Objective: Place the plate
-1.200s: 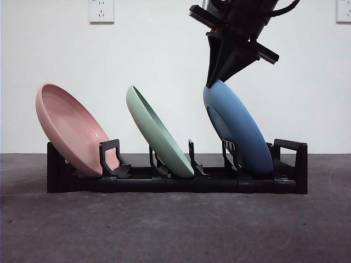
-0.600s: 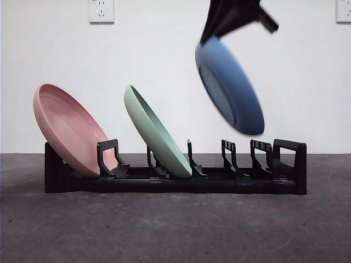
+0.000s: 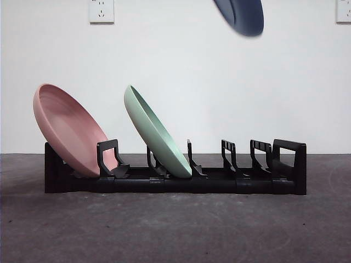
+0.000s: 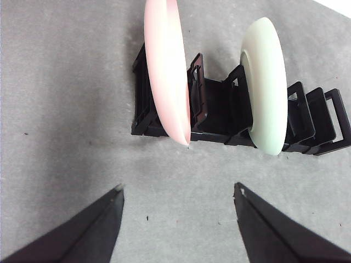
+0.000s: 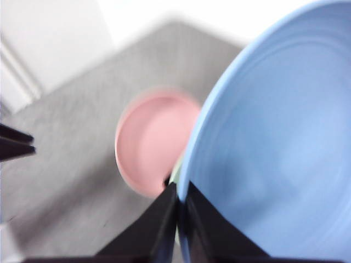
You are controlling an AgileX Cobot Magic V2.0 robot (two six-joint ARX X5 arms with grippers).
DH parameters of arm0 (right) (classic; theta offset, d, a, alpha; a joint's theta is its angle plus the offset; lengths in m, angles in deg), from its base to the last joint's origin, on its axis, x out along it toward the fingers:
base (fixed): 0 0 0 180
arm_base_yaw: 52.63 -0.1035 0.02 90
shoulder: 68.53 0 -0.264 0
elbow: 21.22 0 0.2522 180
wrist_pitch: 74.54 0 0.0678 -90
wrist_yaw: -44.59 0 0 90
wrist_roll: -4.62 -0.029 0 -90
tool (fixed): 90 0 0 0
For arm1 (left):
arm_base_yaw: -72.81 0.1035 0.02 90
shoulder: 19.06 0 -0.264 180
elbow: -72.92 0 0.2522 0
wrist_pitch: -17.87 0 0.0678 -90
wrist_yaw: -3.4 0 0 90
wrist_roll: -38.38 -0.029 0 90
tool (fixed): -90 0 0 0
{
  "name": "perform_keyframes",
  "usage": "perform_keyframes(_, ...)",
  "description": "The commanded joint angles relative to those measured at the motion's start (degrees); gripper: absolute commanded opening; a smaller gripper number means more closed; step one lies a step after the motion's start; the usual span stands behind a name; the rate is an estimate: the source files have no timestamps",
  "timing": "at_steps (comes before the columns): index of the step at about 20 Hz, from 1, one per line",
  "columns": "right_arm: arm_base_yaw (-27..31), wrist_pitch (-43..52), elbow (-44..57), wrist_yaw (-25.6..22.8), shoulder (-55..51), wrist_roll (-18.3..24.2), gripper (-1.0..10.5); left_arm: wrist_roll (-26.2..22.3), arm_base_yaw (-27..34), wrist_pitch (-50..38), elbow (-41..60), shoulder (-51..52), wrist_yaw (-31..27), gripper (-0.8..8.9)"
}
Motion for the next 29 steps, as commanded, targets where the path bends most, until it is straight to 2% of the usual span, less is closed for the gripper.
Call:
perform_keyframes(1, -4.39, 6.86, 8.48, -4.92, -5.92, 2.38, 0.2, -0.20, -0.11, -0.66, -1.20, -0.37, 0.15, 3.17)
perform_keyframes(4, -11.21, 11.43, 20.46, -12.57, -14.23, 4.79, 0.2, -0.22, -0.11, -0.63, -1.20, -0.37, 0.13, 3.17)
perform_keyframes(9, -25.16, 11.63, 35.08, -27.28, -23.80, 8.13, 0.2, -0.22, -0.11, -0.61, -1.20, -0.37, 0.13, 3.17)
perform_keyframes(12, -34.38, 6.93, 39.60, -32.83, -24.35, 7.82, 0.2, -0.33, -0.11, -0.61, -1.20, -0.37, 0.13, 3.17)
perform_keyframes(16, -46.77, 2.40, 40.76, -40.26, -19.12, 8.59, 0.2, -0.42, -0.11, -0.63, -1.20, -0.37, 0.09, 3.17)
perform_keyframes(18, -50.82, 2.99, 40.76, -41.31, -15.17, 9.66, 0.2, -0.42, -0.11, -0.63, -1.20, -0.37, 0.11, 3.17)
perform_keyframes(21, -53.48, 3.21, 40.76, -41.20, -7.78, 10.69, 0.2, -0.46, -0.11, -0.63, -1.20, -0.37, 0.11, 3.17)
perform_keyframes(25, -53.02, 6.03, 40.76, -40.24, 0.87, 11.69, 0.2, -0.61, -0.11, -0.63, -1.20, -0.35, 0.11, 3.17)
perform_keyframes(29, -49.24, 11.91, 40.76, -35.12, 7.43, 11.65, 0.2, -0.61, -0.11, -0.63, -1.20, -0.35, 0.11, 3.17)
